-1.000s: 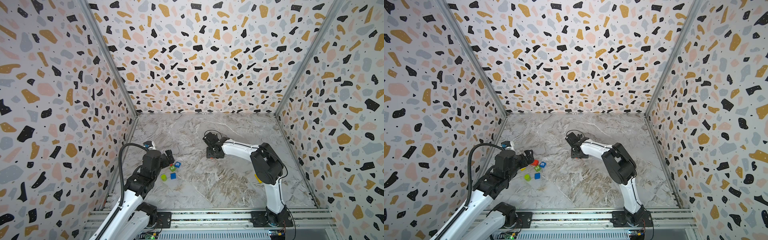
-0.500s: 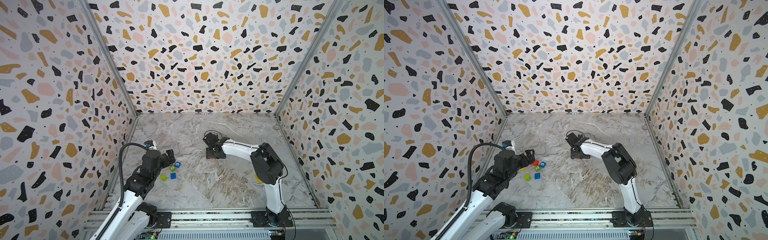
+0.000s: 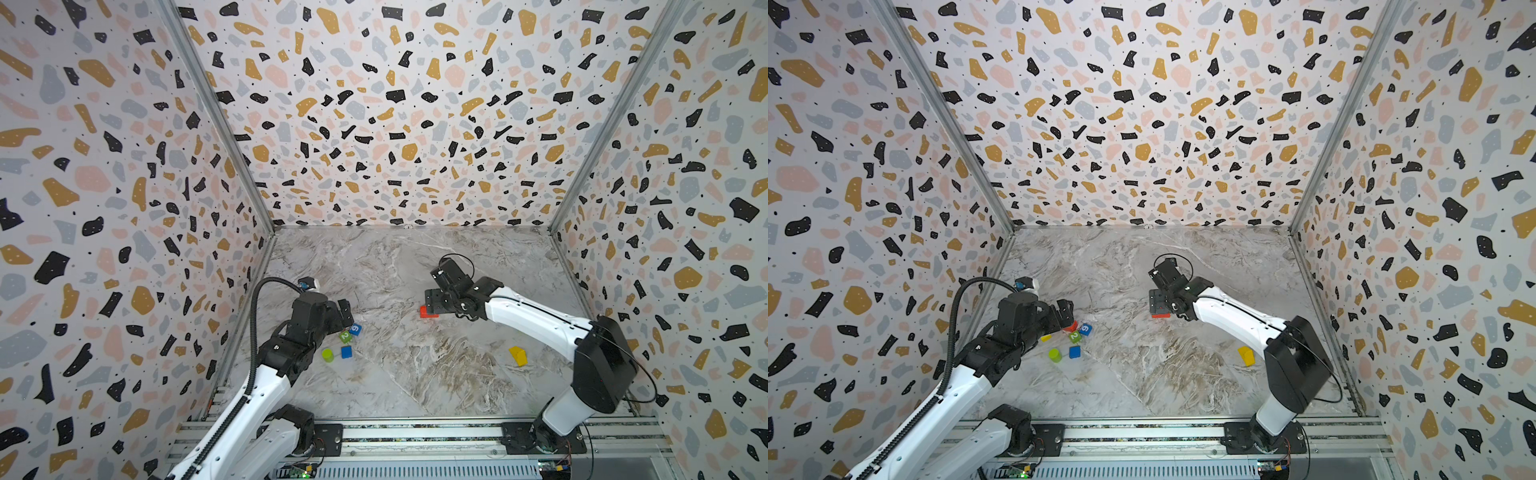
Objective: Build the wood block tower
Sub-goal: 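Lower the left gripper onto the red block while the right gripper withdraws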
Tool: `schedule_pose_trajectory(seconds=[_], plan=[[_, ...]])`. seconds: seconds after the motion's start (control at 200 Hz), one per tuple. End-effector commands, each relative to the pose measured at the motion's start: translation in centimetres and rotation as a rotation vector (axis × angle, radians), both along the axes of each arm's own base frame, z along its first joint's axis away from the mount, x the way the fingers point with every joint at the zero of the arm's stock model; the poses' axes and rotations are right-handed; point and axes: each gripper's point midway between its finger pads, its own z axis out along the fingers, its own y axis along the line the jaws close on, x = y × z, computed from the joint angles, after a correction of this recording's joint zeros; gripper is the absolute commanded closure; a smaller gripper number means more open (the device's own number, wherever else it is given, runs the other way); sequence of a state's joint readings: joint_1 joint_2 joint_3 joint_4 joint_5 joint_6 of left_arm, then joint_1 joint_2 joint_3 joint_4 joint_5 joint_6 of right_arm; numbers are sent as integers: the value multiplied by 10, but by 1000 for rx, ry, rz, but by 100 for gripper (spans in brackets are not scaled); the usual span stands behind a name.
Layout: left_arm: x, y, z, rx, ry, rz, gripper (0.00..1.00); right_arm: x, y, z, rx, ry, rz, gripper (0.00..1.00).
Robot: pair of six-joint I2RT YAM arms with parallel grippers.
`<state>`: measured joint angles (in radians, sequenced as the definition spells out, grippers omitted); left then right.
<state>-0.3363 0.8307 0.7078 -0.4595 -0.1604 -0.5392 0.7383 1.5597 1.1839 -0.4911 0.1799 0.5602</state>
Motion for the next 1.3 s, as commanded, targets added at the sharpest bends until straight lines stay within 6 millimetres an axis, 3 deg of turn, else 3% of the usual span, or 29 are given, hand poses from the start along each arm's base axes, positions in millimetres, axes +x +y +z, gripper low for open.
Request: schedule_pose_trajectory(seconds=[0.0, 0.145, 0.26, 0.395, 0.646, 0.781, 0.931, 1.131, 1.292], plan=[[6, -11, 34, 12, -42, -91, 0, -12, -12, 22, 74, -78, 111, 12], [13, -19, 41, 85, 56, -165, 0, -31, -23, 47, 291, -180, 185, 5], [20, -20, 42, 136, 113, -190, 0, -55, -21, 46, 414, -215, 246, 1], [30, -14, 43, 217, 172, -190, 0, -69, -31, 39, 437, -234, 247, 1], [42, -20, 7, 249, 292, -251, 0, -94, -50, 45, 577, -303, 289, 0], [49, -8, -19, 351, 359, -233, 0, -91, -64, 46, 630, -312, 286, 1], [60, 4, -35, 425, 416, -216, 0, -81, -72, 47, 733, -309, 251, 0], [59, 23, -70, 535, 512, -187, 13, -73, -73, 38, 774, -277, 231, 1], [54, 29, -80, 559, 500, -181, 17, -73, -73, 33, 773, -263, 229, 0]])
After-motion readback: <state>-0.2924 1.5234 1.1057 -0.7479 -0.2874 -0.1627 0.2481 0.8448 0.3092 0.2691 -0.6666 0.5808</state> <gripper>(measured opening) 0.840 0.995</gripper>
